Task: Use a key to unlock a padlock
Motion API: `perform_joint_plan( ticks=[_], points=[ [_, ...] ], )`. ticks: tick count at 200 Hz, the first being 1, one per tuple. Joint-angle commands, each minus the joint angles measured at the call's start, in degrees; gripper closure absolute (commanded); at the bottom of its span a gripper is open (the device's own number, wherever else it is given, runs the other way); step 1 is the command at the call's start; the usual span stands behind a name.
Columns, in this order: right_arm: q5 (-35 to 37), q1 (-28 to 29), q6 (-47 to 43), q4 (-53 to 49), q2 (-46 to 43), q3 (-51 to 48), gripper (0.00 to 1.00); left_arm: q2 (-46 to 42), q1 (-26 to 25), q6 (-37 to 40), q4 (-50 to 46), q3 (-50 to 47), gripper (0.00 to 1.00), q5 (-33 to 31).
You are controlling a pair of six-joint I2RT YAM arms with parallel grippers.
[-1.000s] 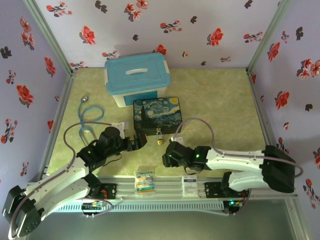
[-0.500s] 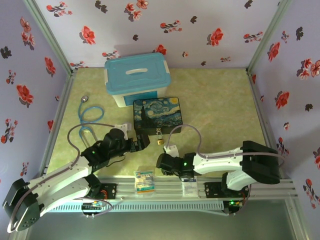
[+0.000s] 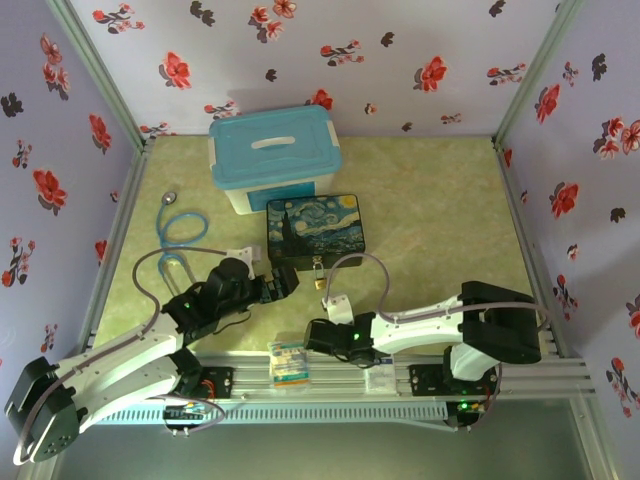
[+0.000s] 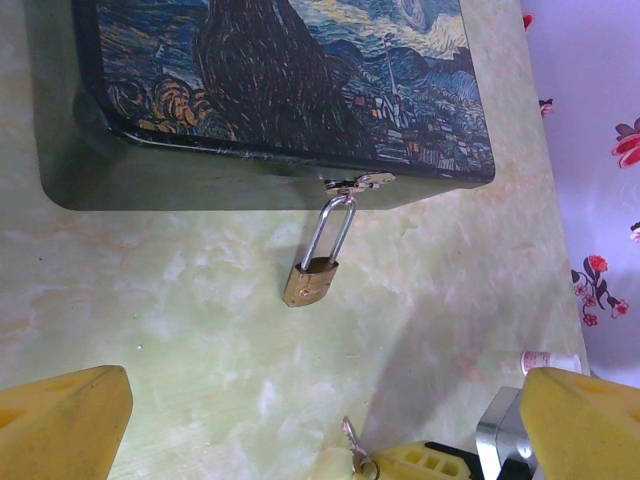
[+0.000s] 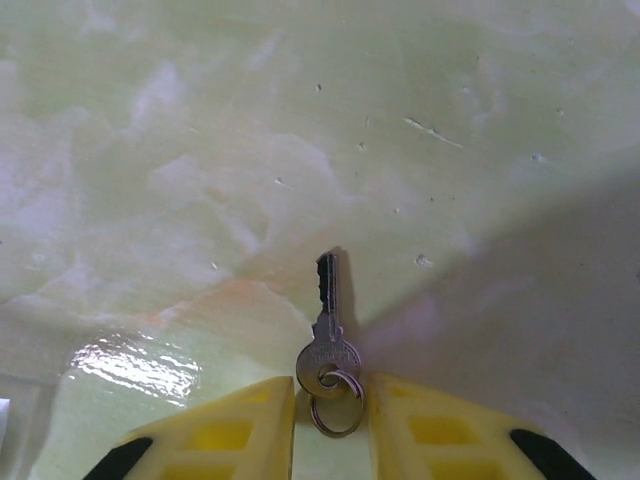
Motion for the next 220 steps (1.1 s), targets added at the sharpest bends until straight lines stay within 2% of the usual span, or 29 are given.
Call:
perform_joint_plan(
  ticks=[1,16,52,89,117,156,172,193,220],
  points=[
    [0.9,0.24,0.12,5.12,0.78,-2.51,0.91,-0.39,-0.49,-1.19,0.87,-1.31,0.0,-1.37],
    [0.26,-0.25,-0.66,7.05,-0.52,-4.34,1.0,-0.31,-0.52,-1.58,1.13,-1.74,0.0,-1.64],
    [0.9,-0.8,-4.57,12.6,-6.93,-10.01,1.0,1.51,-0.67,-2.78,5.01,-2.81,0.0,-0.4],
    [-2.22,-3.41,-11.01,22.68,-19.51,-19.15,1.0,4.38,-3.03,-4.45,9.58,-3.05,0.01,0.52],
    [-2.74,-5.58,-15.33,19.61,-26.24,-20.47,1.0,8.95,-6.12,-8.04,17.1,-3.26,0.05,0.56],
    [-3.7,-7.31,-19.02,17.46,-31.13,-20.44,1.0,18.28,-11.69,-12.25,25.22,-1.02,0.1,-2.17],
    [-4.67,-8.47,-18.48,18.05,-33.24,-21.22,1.0,21.66,-13.28,-18.16,30.35,-2.36,0.13,-5.18],
    [-4.48,-8.89,-18.31,17.33,-35.8,-20.87,1.0,25.53,-15.05,-29.4,45.48,-7.9,0.13,-9.94],
    [-3.2,-9.26,-19.27,17.98,-37.59,-19.48,1.0,27.71,-17.63,-38.01,52.81,-8.89,0.09,-14.9]
  ],
)
